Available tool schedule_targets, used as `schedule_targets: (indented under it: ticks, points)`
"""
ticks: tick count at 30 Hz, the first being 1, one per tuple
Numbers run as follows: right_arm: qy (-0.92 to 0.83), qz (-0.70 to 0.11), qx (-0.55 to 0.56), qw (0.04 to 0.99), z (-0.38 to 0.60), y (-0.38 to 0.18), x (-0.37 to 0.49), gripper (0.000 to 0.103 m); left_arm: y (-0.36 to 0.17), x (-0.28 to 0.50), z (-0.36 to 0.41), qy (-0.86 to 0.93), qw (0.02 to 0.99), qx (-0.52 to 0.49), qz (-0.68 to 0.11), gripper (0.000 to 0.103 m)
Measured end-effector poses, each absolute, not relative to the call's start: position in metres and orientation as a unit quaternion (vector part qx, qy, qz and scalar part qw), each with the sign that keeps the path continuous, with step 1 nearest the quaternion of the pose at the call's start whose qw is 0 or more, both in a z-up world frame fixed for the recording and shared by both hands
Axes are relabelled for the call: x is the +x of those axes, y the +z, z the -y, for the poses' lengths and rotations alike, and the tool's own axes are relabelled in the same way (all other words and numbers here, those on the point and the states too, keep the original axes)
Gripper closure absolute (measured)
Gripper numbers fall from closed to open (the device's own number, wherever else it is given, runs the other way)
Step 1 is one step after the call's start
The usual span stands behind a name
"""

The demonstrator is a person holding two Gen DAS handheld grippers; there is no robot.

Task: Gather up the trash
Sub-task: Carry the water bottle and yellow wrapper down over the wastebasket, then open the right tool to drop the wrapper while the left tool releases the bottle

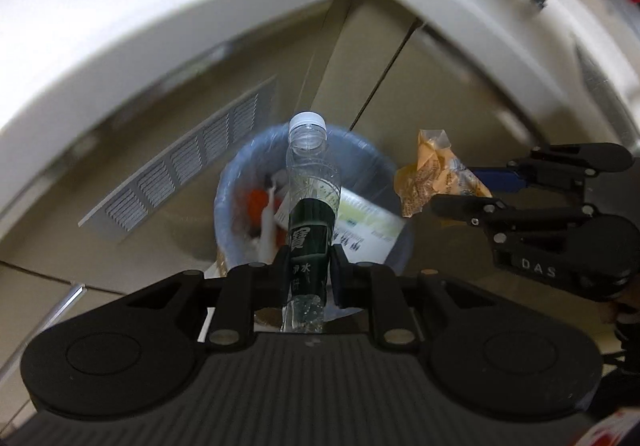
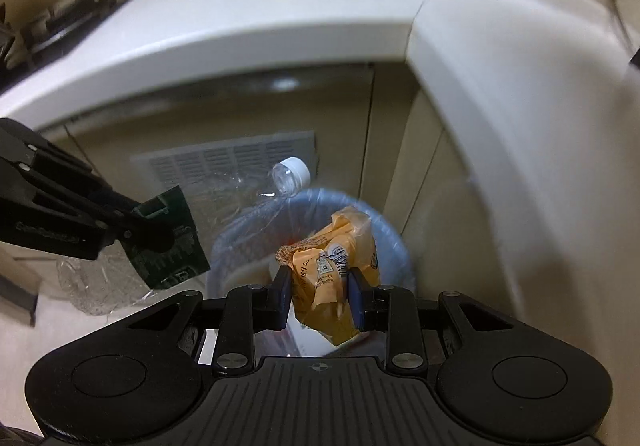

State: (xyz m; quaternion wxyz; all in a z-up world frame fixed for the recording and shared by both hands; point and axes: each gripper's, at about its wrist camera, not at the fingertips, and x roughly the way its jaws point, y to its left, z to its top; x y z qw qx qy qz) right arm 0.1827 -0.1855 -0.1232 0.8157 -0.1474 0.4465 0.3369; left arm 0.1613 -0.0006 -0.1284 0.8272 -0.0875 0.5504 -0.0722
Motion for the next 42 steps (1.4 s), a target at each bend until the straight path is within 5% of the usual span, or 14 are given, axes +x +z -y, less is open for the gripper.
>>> schedule_targets:
  ticks: [42]
  points:
    - [0.315,-0.479,-0.179,0.800,0.159,-0.168,0.226,0.073,-0.197,0.214,0.014,-0.041,0.786,-0.045,-0.616,0.085]
